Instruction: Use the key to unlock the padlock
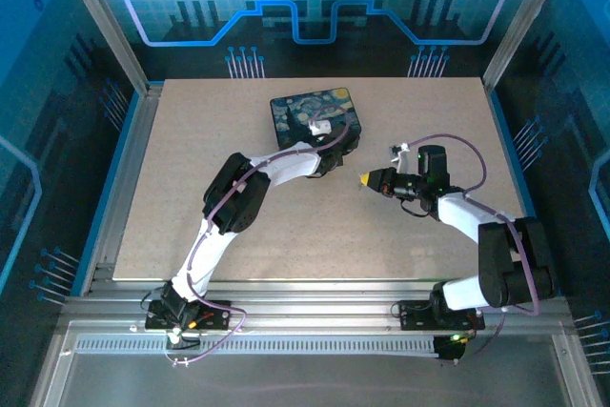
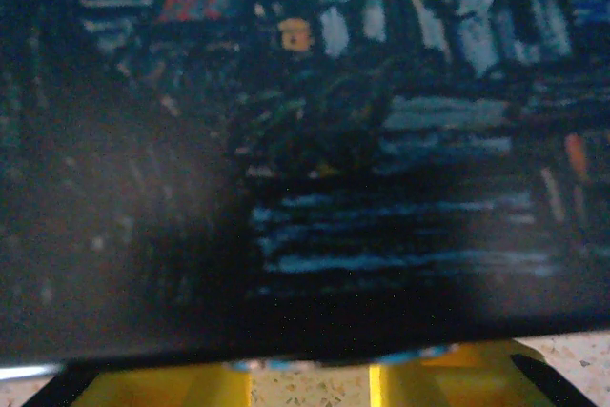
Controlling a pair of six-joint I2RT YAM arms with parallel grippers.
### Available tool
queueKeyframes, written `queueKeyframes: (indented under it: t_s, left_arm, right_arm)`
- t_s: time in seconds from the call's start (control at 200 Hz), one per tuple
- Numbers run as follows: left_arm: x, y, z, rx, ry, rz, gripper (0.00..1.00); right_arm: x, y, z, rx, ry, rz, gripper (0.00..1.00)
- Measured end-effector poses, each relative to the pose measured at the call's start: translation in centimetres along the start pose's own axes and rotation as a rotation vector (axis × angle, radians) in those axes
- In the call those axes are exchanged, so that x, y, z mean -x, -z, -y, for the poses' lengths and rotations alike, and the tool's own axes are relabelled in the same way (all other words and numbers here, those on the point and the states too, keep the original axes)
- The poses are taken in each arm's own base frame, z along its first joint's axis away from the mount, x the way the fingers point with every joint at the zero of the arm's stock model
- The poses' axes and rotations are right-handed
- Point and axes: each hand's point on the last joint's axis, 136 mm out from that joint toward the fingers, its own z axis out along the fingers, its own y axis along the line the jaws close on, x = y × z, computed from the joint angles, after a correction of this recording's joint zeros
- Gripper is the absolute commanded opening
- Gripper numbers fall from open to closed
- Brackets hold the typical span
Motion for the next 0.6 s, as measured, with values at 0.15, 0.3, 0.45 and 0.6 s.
queueKeyframes:
  t_s: [0.15,0.3,0.45,0.6]
  left_arm:
    - [-0.3,0.3,0.1,-0.013,-0.022,-0.045,0.14]
    - [-1.3,1.4,0.2,-0.104,-0.008,-0.206,0.04]
    - [-1.9,3.9,-0.8,-0.189,0.012,-0.383,0.0]
    - [-1.3,7.8,-1.6,-0.271,0.046,-0.5,0.0]
  right_arm:
    - [-0.6,0.0,0.3,-0.011,0.014,-0.022,0.0]
    - [-2.0,0.2,0.8,-0.026,0.035,-0.073,0.0]
    - [-2.9,1.2,-0.2,-0.02,0.077,-0.099,0.0]
    - [-3.1,2.7,-2.5,0.018,0.147,-0.085,0.0]
